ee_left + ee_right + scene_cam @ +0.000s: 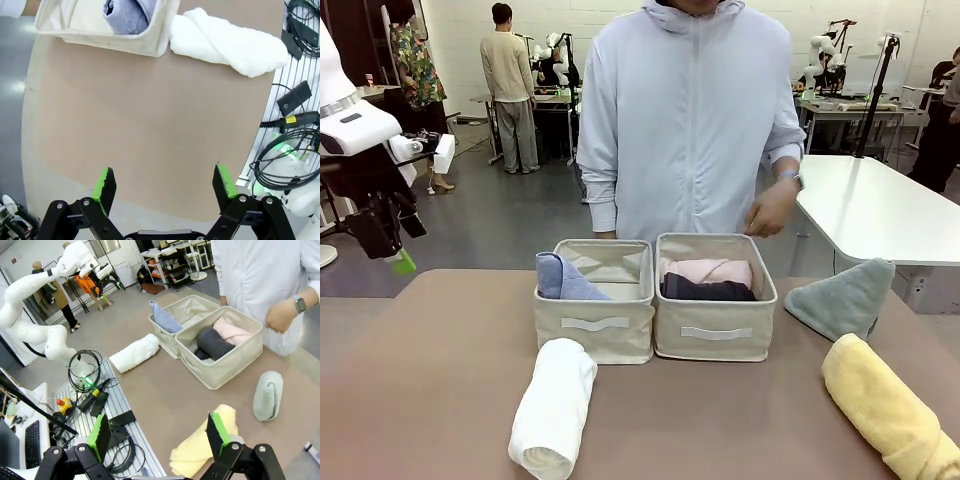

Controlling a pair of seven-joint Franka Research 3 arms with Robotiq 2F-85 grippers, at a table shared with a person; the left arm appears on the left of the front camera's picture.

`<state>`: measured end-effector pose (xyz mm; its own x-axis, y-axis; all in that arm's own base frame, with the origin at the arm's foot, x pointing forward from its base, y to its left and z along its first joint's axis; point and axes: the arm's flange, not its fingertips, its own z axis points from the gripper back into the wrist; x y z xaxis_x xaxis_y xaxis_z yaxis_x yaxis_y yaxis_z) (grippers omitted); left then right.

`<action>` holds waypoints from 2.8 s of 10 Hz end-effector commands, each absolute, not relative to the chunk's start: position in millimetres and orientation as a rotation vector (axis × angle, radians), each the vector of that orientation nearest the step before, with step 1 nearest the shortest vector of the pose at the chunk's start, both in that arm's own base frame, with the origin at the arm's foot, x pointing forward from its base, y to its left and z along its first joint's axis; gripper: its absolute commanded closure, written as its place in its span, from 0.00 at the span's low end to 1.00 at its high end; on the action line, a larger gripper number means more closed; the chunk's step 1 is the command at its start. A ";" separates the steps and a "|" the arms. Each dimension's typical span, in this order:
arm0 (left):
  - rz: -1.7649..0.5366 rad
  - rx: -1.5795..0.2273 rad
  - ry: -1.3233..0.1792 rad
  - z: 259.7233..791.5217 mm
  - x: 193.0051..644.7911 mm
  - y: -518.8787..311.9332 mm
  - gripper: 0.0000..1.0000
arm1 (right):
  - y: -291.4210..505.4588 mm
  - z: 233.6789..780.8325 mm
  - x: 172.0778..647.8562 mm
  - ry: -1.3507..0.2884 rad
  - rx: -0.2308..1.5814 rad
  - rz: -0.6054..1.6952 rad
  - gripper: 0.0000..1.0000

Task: Sort the towels based on their folding style.
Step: Pick up one triangle-folded towel and place it in the left Fabric basket, then pick up another triangle-folded towel from the table and place it in the left Fabric basket.

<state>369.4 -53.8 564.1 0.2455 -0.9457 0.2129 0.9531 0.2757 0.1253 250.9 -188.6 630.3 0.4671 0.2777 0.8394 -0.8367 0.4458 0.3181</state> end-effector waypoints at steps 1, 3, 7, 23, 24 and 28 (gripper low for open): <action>-1.321 -0.020 -0.277 575.2 370.2 -55.7 0.00 | -188.1 633.0 252.1 -0.824 0.844 0.801 0.00; -1.321 -0.020 -0.277 575.2 370.2 -55.7 0.00 | -188.1 633.0 252.1 -0.824 0.844 0.801 0.00; -1.321 -0.020 -0.277 575.2 370.2 -55.7 0.00 | -188.1 633.0 252.1 -0.824 0.844 0.801 0.00; -1.249 -0.872 -0.952 573.1 325.2 199.2 0.00 | -188.6 631.0 250.6 -0.796 0.825 0.790 0.00; -1.373 -0.848 -0.902 571.9 329.0 195.5 0.00 | -176.3 645.9 229.3 -0.722 0.724 0.801 0.00; -1.383 -0.895 -0.889 568.2 328.6 175.3 0.00 | -98.2 667.5 266.7 -0.450 0.554 0.735 0.00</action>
<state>338.6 164.1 571.0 -0.0121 -0.4472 0.8944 0.9997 -0.0240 0.0015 250.0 -113.1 667.6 0.6149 0.4712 0.6323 -0.7559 0.5806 0.3024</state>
